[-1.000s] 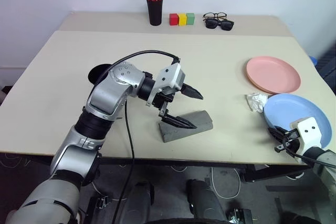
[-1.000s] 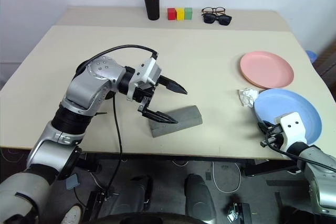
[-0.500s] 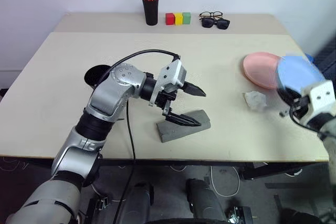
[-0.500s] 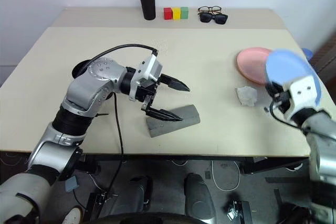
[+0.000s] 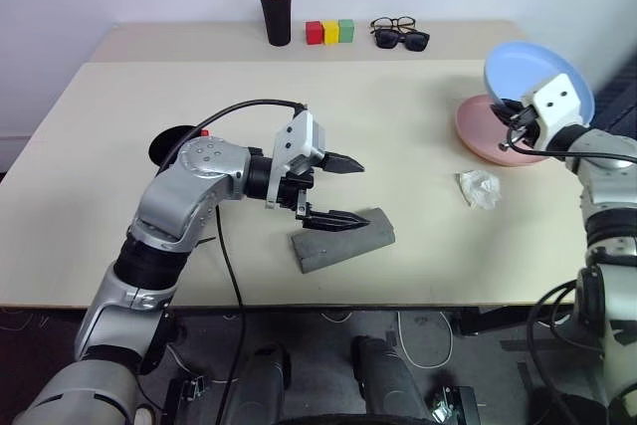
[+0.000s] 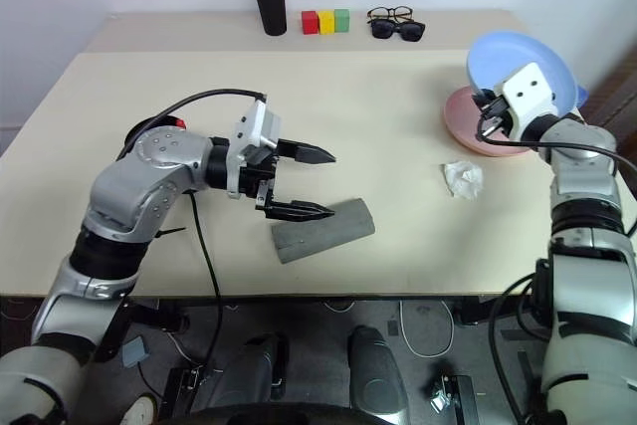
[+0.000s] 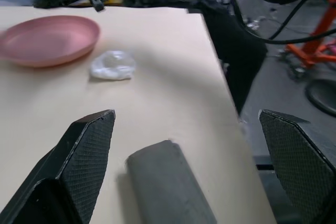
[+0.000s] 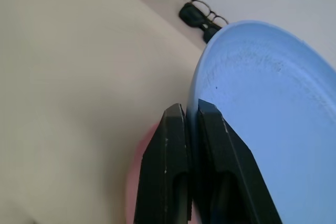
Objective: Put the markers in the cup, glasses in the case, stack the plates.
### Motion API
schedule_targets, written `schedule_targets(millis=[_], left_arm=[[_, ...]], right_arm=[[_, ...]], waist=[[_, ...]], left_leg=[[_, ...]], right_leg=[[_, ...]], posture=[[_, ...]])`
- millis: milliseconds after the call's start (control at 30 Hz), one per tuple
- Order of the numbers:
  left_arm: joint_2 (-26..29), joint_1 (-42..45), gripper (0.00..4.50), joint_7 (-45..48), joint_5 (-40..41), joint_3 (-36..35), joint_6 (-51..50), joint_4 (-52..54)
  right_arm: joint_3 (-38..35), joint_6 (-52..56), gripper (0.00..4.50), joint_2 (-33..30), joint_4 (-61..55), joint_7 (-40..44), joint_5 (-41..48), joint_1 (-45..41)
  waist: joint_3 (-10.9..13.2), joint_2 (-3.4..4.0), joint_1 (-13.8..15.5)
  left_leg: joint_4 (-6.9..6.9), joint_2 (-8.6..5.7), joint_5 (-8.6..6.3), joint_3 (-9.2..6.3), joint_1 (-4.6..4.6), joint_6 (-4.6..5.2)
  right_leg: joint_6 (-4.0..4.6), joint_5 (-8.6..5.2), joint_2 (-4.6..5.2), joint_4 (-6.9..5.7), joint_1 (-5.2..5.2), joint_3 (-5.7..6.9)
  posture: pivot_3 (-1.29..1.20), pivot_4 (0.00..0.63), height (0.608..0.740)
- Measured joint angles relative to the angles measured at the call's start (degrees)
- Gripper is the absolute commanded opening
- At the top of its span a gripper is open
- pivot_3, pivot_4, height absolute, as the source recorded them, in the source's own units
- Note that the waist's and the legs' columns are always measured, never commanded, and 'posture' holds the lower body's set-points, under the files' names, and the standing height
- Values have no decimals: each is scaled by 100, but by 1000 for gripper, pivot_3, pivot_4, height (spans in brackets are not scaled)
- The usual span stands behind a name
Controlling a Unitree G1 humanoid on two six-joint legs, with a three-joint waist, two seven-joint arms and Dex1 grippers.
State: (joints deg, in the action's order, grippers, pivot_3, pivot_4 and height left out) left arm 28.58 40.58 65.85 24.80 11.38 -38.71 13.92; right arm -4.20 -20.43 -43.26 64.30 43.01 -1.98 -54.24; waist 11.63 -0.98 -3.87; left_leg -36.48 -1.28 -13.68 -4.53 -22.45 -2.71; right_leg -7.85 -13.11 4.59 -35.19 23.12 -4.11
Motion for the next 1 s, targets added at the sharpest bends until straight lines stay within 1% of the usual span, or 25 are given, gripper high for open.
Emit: schedule_targets(millis=[33, 200, 267, 333, 367, 433, 500, 567, 633, 700, 800, 900, 1000], left_arm=[[43, -65, 4500, -78, 51, -35, -81, 110], [234, -310, 4500, -461, 241, -197, -386, 535], [298, -423, 4500, -560, 334, -276, -481, 662], [322, -452, 4500, -639, 367, -296, -513, 703], [331, -452, 4500, -659, 416, -310, -546, 715], [330, -450, 4500, -691, 468, -307, -559, 719], [330, -447, 4500, -700, 485, -304, -558, 694], [327, -432, 4500, -684, 510, -296, -544, 628], [319, -409, 4500, -656, 513, -272, -504, 522], [321, -394, 4500, -603, 510, -238, -432, 408], [320, -373, 4500, -460, 509, -108, -298, 305], [331, -366, 4500, -372, 508, -96, -210, 207], [354, -323, 4500, -343, 488, -95, -164, 153]], right_arm=[[79, -32, 1074, 48, 187, -43, -86, -79], [317, -222, 3539, 182, 722, -372, -411, -186], [316, -318, 3539, 169, 739, -510, -421, -185], [164, -351, 3539, 156, 707, -430, -273, -174], [3, -248, 3539, 154, 572, -212, -57, -128], [-350, 258, 3539, 119, -41, 478, 516, 173], [-568, 1034, 3539, 20, -1041, 1133, 1074, 846], [-702, 2028, 3539, -83, -2299, 1601, 1618, 1877], [-796, 2946, 3539, -90, -3346, 1804, 2092, 2775], [-841, 3684, 3539, -89, -4133, 1845, 2445, 3362], [-992, 4096, 3539, -94, -4803, 1685, 2596, 3817], [-996, 4090, 3539, -35, -4832, 1453, 2537, 3900], [-929, 3837, 3539, 55, -4519, 1192, 2304, 3718]], waist=[[0, 0, -4], [0, 1, -7], [0, 1, -12], [0, 1, -12], [0, 1, -12], [0, 0, -8], [-1, -1, 39], [-2, 0, 117], [-2, 4, 140], [-2, 8, 124], [-3, 8, 100], [-2, 8, 88], [-2, 8, 93]], left_leg=[[5, 0, 1, 0, 0, -1], [22, -1, 5, -2, 1, -8], [23, -1, 5, -1, 1, -8], [22, -1, 6, -1, 2, -10], [22, -1, 7, -1, 2, -11], [22, -1, 7, -4, 5, -11], [21, -1, 7, -15, 4, -11], [24, -2, 6, -17, 4, -10], [24, -3, 6, -15, 1, -10], [17, -2, 6, -7, 4, -10], [4, 0, 8, 0, 11, -11], [-13, 2, 8, 2, 9, -12], [-21, 1, 7, 3, 4, -11]], right_leg=[[0, 0, 0, -1, 3, 0], [-1, 1, 0, -1, 12, 0], [-1, 1, 0, -1, 12, -1], [-1, 1, -1, -1, 12, 0], [-1, 1, -1, -2, 11, -1], [-2, 1, -2, -1, 6, 0], [-4, 0, -3, -2, -1, 8], [-6, -1, -2, -2, 2, 9], [-6, -2, -1, -6, 6, 8], [-5, -2, -1, -6, 8, 3], [20, -8, -3, -9, 4, 0], [20, -9, -5, -11, -1, -1], [24, -6, -4, -12, -1, -1]], posture=[[0, 150, 740], [0, 150, 740], [0, 150, 740], [0, 150, 740], [0, 150, 740], [0, 150, 740], [0, 150, 740], [0, 150, 740], [0, 150, 740], [0, 150, 740], [0, 150, 740], [0, 150, 740], [0, 150, 740]])
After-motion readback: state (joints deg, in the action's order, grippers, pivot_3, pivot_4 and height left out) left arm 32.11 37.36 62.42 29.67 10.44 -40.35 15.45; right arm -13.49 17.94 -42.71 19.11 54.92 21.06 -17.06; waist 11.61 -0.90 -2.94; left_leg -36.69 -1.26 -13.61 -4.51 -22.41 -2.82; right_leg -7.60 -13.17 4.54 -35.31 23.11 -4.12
